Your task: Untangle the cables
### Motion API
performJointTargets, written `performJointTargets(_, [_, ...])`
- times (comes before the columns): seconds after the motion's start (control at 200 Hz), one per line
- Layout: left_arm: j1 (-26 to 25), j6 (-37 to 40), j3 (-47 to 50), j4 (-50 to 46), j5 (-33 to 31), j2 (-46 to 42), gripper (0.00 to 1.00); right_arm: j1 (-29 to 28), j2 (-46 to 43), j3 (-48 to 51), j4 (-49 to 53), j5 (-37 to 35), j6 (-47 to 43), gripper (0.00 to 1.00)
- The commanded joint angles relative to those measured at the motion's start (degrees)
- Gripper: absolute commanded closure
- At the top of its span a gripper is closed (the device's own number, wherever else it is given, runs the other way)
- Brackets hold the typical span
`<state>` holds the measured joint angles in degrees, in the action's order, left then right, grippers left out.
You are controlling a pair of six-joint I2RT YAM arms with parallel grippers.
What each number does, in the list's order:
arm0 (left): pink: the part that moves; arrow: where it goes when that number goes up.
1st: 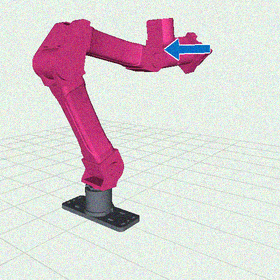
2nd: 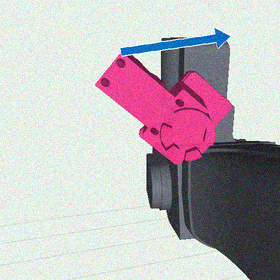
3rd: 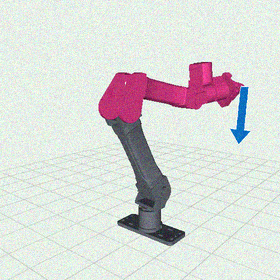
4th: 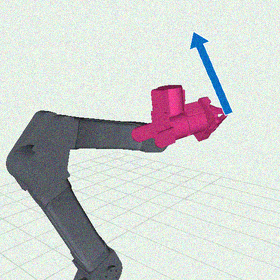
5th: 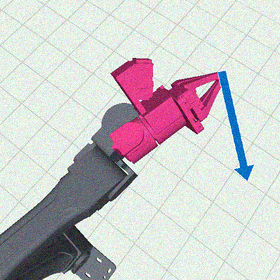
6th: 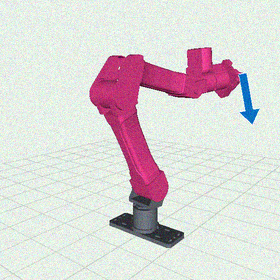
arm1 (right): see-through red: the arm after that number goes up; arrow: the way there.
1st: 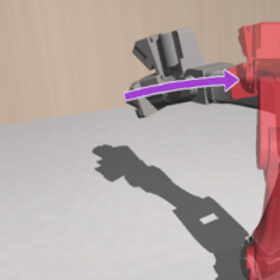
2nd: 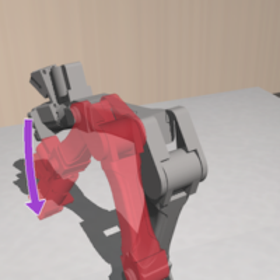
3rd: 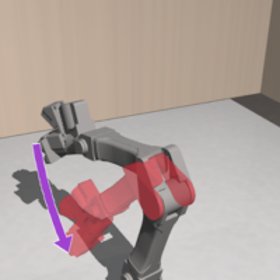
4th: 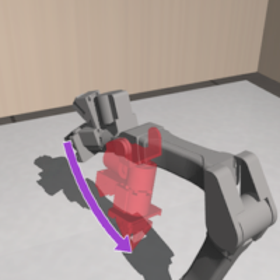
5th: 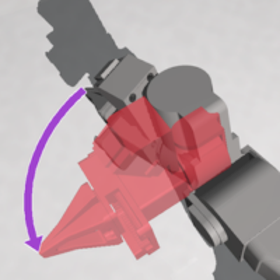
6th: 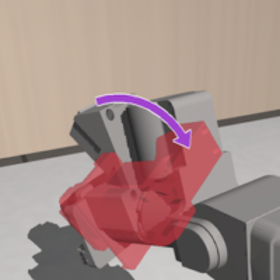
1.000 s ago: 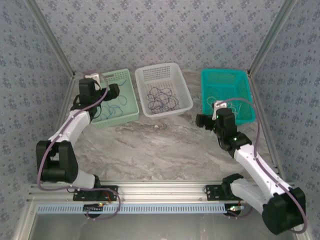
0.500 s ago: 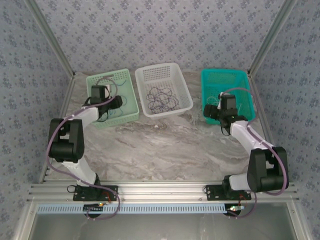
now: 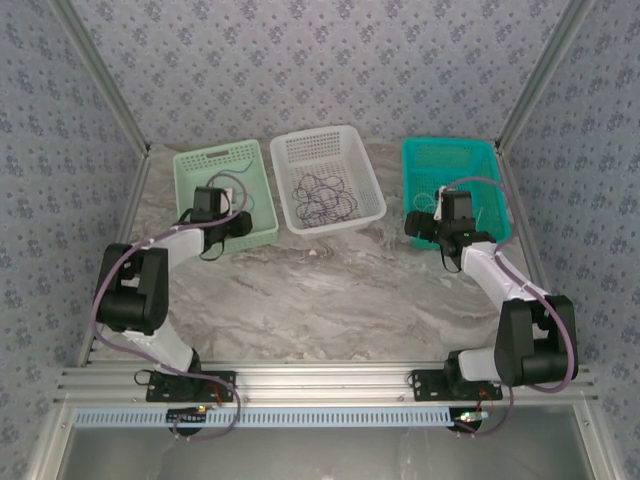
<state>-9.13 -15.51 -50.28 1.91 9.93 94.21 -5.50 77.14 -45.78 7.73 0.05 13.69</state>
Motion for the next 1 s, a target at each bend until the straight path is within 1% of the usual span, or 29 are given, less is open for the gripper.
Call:
performJointTargets(0.0, [-0.19,0.44,0.84,-5.13,2.17,-3.96,0.62,0.31,-1.14,0.26,1.79,1.0,0.81,0.11])
performJointTargets(0.215, [-0.3,-0.63,3.28,-9.55,3.9,-8.36,0.62,1.59,-1.42,-0.66,1.12,0.42,-0.6,0.1])
performJointTargets(0.375, [-1.07,-1.13,4.05,-11.03,4.08,-10.92,0.64,3.4,-1.79,-0.67,-2.72,0.15,-1.23,0.09])
performJointTargets(0.55, [-1.07,0.16,0.63,-14.54,3.1,-13.64,0.65,5.28,-1.08,-1.15,-7.49,-2.49,-1.69,0.09])
performJointTargets(0.57, [-1.08,0.28,0.12,-14.85,2.55,-14.01,0.63,5.43,-1.02,-1.07,-8.16,-2.85,-2.01,0.09])
performJointTargets(0.63, [-1.07,0.83,-1.03,-14.79,-0.09,-15.08,0.51,5.94,-0.21,-0.73,-11.25,-4.07,-3.41,0.09])
performJointTargets(0.715, [-1.07,2.07,-1.68,-12.19,-3.78,-16.17,0.35,6.81,1.97,-0.42,-14.76,-5.18,-4.97,0.09])
performJointTargets(0.824, [-1.07,5.28,-1.83,-7.59,-7.61,-15.2,0.19,7.39,4.57,0.96,-19.18,-7.27,-6.78,0.09])
performJointTargets(0.889, [-0.92,7.39,-1.71,-5.39,-10.57,-13.42,0.12,7.48,5.57,2.84,-22.69,-8.09,-7.79,0.09])
performJointTargets(0.919, [-0.77,8.17,-1.98,-5.17,-12.07,-12.32,0.1,7.47,5.88,3.81,-24.1,-8.05,-8.32,0.08])
performJointTargets(0.994, [-0.05,9.86,-3.0,-5.81,-13.49,-9.65,0.05,7.49,6.46,4.6,-23.86,-7.79,-8.98,0.09])
